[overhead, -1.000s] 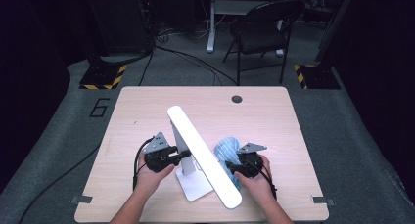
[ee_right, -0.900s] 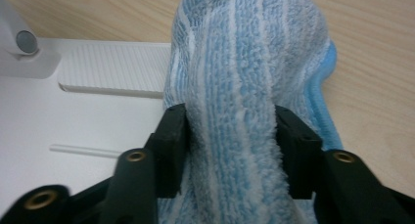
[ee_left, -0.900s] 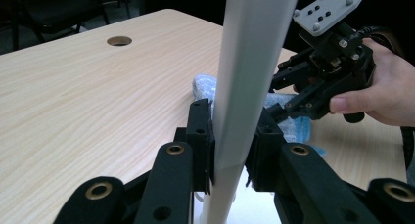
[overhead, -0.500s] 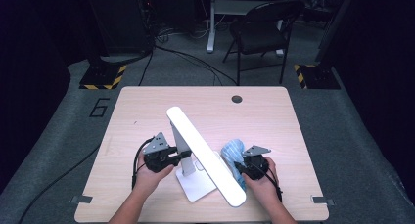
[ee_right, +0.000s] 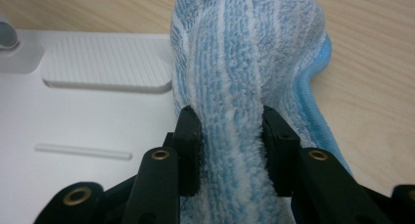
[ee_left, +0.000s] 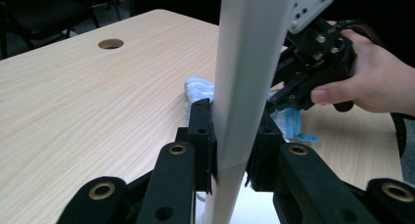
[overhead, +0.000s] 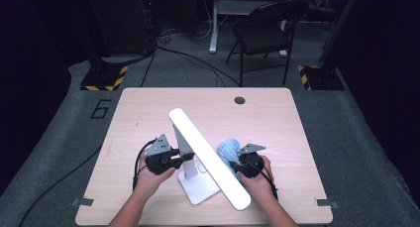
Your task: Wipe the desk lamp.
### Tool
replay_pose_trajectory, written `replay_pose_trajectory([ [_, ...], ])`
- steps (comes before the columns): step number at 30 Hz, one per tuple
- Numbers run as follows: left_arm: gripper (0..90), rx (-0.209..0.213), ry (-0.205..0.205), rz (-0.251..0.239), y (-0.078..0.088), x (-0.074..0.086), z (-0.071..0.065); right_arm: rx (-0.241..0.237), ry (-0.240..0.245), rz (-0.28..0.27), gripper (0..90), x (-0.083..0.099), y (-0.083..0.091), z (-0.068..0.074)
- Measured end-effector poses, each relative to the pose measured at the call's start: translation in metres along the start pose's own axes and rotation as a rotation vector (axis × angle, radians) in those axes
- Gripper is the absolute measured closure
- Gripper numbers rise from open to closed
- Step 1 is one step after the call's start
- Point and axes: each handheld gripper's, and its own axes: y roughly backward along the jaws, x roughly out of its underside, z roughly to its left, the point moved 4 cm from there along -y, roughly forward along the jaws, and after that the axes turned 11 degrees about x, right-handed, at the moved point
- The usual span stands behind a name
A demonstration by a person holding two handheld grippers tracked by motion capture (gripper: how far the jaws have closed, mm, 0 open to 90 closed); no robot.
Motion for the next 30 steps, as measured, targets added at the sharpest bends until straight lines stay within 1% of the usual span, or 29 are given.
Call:
replay_pose_trajectory([
  [1,75.9,0.001,0.0,-0.001,0.0,0.0,0.0,-0.002,0.017,-0.004,65.2,-0.003,-0.003,-0.001],
  [2,75.9,0.003,0.001,-0.002,0.0,0.0,0.0,0.003,0.001,-0.001,65.2,-0.006,-0.005,0.001],
  [4,75.9,0.005,0.0,-0.003,0.0,0.0,0.0,0.007,0.005,-0.008,65.1,-0.011,-0.011,0.001],
  [6,75.9,0.007,-0.001,-0.003,0.0,0.0,0.001,0.012,-0.005,-0.008,65.1,-0.015,-0.015,0.002],
  [8,75.9,0.008,0.0,-0.004,0.0,0.0,0.001,0.007,-0.015,-0.01,65.1,-0.018,-0.018,0.002],
  [9,75.8,0.008,0.003,-0.003,0.0,0.0,0.001,0.004,-0.02,-0.007,65.0,-0.019,-0.019,0.003],
  [10,75.8,0.005,0.01,-0.007,0.0,0.001,0.0,0.001,-0.01,-0.011,65.0,-0.02,-0.02,0.002],
  [11,75.8,0.001,0.012,-0.008,0.0,0.001,0.0,0.002,-0.015,-0.015,65.1,-0.02,-0.021,0.002],
  [12,75.8,-0.005,0.013,-0.008,-0.001,0.0,0.0,-0.003,-0.025,-0.009,65.1,-0.02,-0.021,0.002],
  [13,75.9,-0.005,0.011,-0.002,0.0,0.0,0.0,-0.003,-0.032,-0.017,65.1,-0.02,-0.021,0.002],
  [14,75.9,-0.019,0.012,-0.007,-0.001,0.0,-0.001,-0.01,-0.016,-0.016,65.1,-0.019,-0.02,0.001],
  [15,76.0,-0.028,0.008,-0.007,-0.001,0.0,-0.001,-0.016,-0.03,-0.013,65.2,-0.018,-0.019,0.001],
  [16,76.0,-0.032,0.013,-0.006,-0.002,0.0,-0.002,-0.018,-0.031,-0.021,65.2,-0.018,-0.019,0.001],
  [17,76.0,-0.037,0.01,-0.009,-0.002,0.0,-0.002,-0.023,-0.013,-0.018,65.1,-0.017,-0.018,0.0],
  [18,76.0,-0.044,0.008,-0.01,-0.002,0.0,-0.002,-0.023,-0.036,-0.016,65.2,-0.016,-0.017,0.001],
  [19,76.0,-0.05,0.006,-0.003,-0.002,0.0,-0.002,-0.023,-0.035,-0.017,65.2,-0.016,-0.016,0.002],
  [20,75.9,-0.057,0.007,-0.005,-0.002,0.0,-0.002,-0.022,-0.019,-0.029,65.3,-0.015,-0.016,0.001],
  [21,75.9,-0.069,0.008,-0.011,-0.002,0.0,-0.003,-0.02,-0.021,-0.019,65.4,-0.014,-0.014,0.003],
  [22,75.8,-0.074,0.011,-0.01,-0.003,0.0,-0.003,-0.016,-0.014,-0.027,65.5,-0.014,-0.014,0.003],
  [23,75.7,-0.069,0.013,-0.001,-0.002,0.0,-0.004,-0.021,-0.014,-0.02,65.5,-0.012,-0.012,0.004],
  [25,75.7,-0.076,0.015,-0.003,-0.002,-0.001,-0.004,-0.019,-0.003,-0.023,65.7,-0.01,-0.009,0.004],
  [26,75.6,-0.08,0.016,-0.003,-0.002,0.0,-0.004,-0.019,0.012,-0.024,65.8,-0.008,-0.007,0.003],
  [27,75.5,-0.084,0.016,-0.003,-0.002,0.0,-0.004,-0.022,0.008,-0.021,65.8,-0.007,-0.005,0.004],
  [28,75.5,-0.085,0.017,-0.006,-0.002,0.0,-0.004,-0.024,0.014,-0.019,65.8,-0.005,-0.003,0.003],
  [29,75.4,-0.095,0.018,-0.011,-0.003,0.0,-0.004,-0.025,0.008,-0.02,65.9,-0.003,-0.001,0.004],
  [30,75.4,-0.088,0.018,-0.004,-0.002,0.0,-0.004,-0.028,0.017,-0.012,65.9,-0.001,0.002,0.004],
])
